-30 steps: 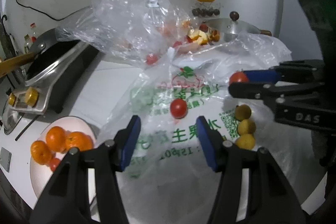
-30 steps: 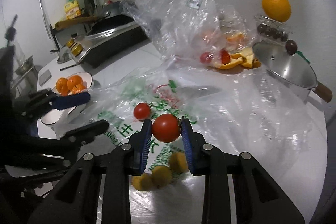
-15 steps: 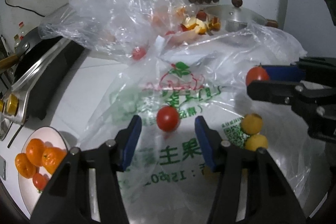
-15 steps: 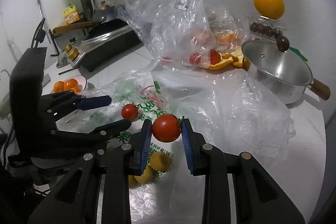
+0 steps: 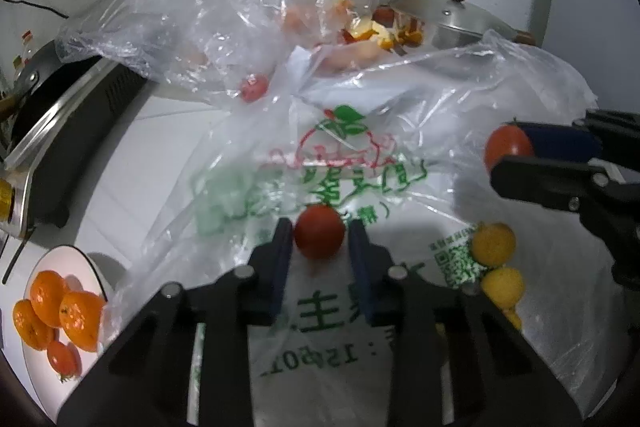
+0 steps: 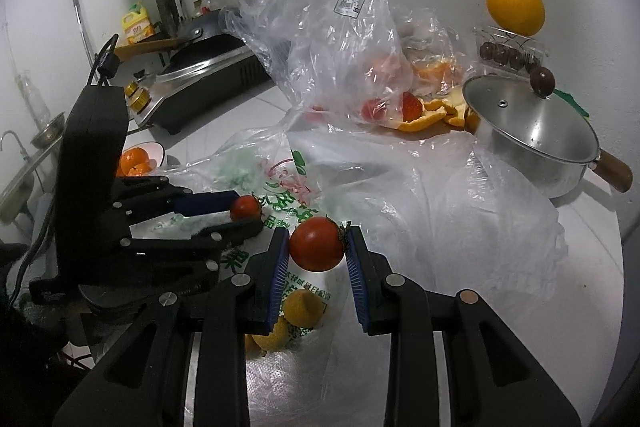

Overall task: Organize fruits
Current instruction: 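Carry both held cherry tomatoes over to the white plate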

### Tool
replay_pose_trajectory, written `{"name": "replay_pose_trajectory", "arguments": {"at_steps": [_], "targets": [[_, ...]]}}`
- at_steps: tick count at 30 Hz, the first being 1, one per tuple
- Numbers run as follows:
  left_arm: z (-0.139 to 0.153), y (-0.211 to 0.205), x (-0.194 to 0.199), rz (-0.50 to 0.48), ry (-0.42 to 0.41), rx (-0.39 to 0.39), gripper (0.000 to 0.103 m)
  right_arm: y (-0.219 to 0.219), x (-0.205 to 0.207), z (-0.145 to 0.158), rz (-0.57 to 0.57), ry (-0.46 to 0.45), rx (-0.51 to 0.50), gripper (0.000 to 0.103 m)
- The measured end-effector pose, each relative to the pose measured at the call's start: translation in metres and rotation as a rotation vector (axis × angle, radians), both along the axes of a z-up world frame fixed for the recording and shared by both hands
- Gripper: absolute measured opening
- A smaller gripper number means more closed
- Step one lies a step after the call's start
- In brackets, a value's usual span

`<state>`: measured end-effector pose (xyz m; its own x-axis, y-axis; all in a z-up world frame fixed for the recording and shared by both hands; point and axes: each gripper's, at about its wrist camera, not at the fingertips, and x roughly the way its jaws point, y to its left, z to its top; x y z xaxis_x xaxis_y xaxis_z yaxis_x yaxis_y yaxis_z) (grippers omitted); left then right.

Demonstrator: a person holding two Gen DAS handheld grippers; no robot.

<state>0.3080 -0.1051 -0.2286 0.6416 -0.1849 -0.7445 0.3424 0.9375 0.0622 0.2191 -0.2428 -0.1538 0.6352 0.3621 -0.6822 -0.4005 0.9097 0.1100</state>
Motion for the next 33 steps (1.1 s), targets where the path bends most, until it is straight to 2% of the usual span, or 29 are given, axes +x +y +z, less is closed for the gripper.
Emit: {"name": "replay_pose_trajectory", "arguments": {"at_steps": [8, 18, 22, 33], "targets": [[0.004, 0.003, -0.011, -0.023, -0.003, -0.025, 0.027, 0.002, -0.005, 0.007, -0.004, -0.018, -0.011, 0.031], [0.028, 0.014, -0.044, -0.037, -0.053, -0.058, 0.027, 0.013, -0.02, 0.025, 0.002, -0.056, -0.021, 0.031], [0.038, 0.024, -0.062, -0.035, -0.09, -0.054, 0.027, 0.022, -0.026, 0.031, 0.003, -0.064, -0.032, 0.031], [0.055, 0.068, -0.102, 0.024, -0.119, -0.074, 0.027, 0.051, -0.041, 0.044, 0.04, -0.095, -0.033, 0.031]]}}
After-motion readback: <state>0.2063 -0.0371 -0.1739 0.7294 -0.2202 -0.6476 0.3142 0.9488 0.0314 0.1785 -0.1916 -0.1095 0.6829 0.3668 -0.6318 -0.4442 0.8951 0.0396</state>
